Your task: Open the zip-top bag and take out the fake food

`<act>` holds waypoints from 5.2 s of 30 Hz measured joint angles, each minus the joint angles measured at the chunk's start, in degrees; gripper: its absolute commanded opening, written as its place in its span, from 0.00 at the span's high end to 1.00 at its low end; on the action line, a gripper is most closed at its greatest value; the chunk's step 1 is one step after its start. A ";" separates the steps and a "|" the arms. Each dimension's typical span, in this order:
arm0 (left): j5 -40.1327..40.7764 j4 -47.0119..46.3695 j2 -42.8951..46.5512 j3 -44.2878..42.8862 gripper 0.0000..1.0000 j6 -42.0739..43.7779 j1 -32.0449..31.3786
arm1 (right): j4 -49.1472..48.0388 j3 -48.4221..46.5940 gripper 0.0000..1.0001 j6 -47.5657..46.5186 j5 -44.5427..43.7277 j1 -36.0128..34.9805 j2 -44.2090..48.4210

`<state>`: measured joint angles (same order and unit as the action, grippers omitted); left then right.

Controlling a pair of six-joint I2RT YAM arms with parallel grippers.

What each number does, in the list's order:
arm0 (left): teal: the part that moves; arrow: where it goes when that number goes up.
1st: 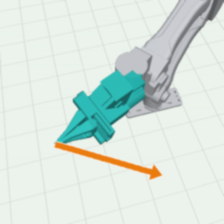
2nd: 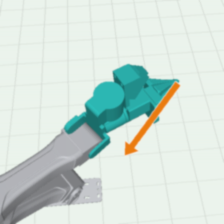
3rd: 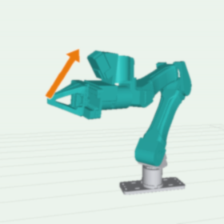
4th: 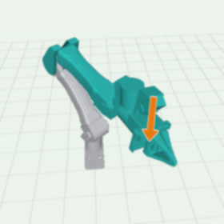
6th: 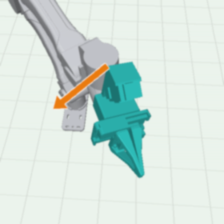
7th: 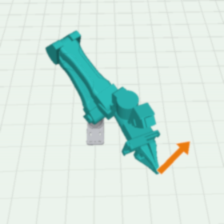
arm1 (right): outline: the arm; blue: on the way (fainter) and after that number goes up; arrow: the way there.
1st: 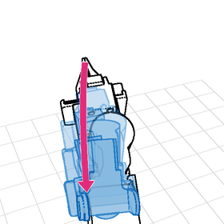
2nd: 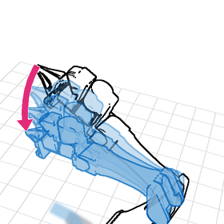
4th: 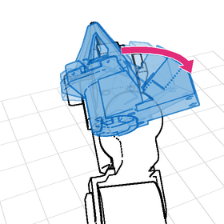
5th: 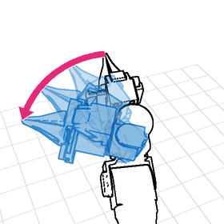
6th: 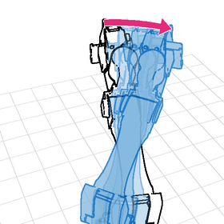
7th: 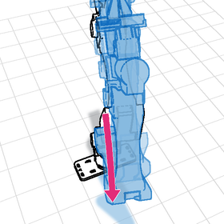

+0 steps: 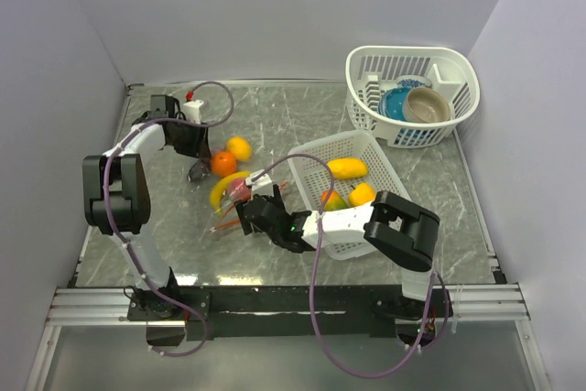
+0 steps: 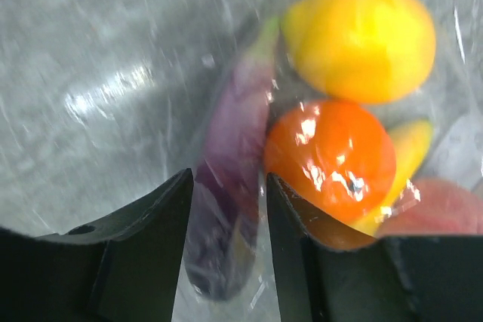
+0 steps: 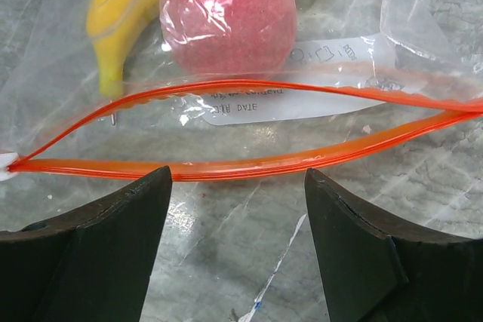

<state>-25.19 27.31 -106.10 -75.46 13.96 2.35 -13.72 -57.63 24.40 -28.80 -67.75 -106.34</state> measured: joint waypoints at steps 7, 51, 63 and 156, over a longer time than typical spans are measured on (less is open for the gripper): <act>0.00 -3.58 -0.79 -0.76 0.42 -0.83 -0.28 | -0.83 0.07 0.21 0.22 1.07 0.00 0.00; -3.52 9.64 10.73 7.50 0.99 0.98 -5.70 | -3.80 6.95 0.05 1.64 -1.03 -0.35 1.60; 6.45 1.90 7.45 11.32 0.99 1.36 -10.27 | -6.21 1.44 0.05 -2.01 -1.11 -1.77 -0.57; 8.96 0.79 6.08 12.39 0.99 1.20 -9.99 | 1.51 15.06 0.79 -4.07 2.78 -5.42 25.99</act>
<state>-16.23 28.10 -100.03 -63.07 15.16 -7.64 -12.21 -42.57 20.34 -26.02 -73.17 -80.36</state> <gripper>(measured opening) 0.015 0.815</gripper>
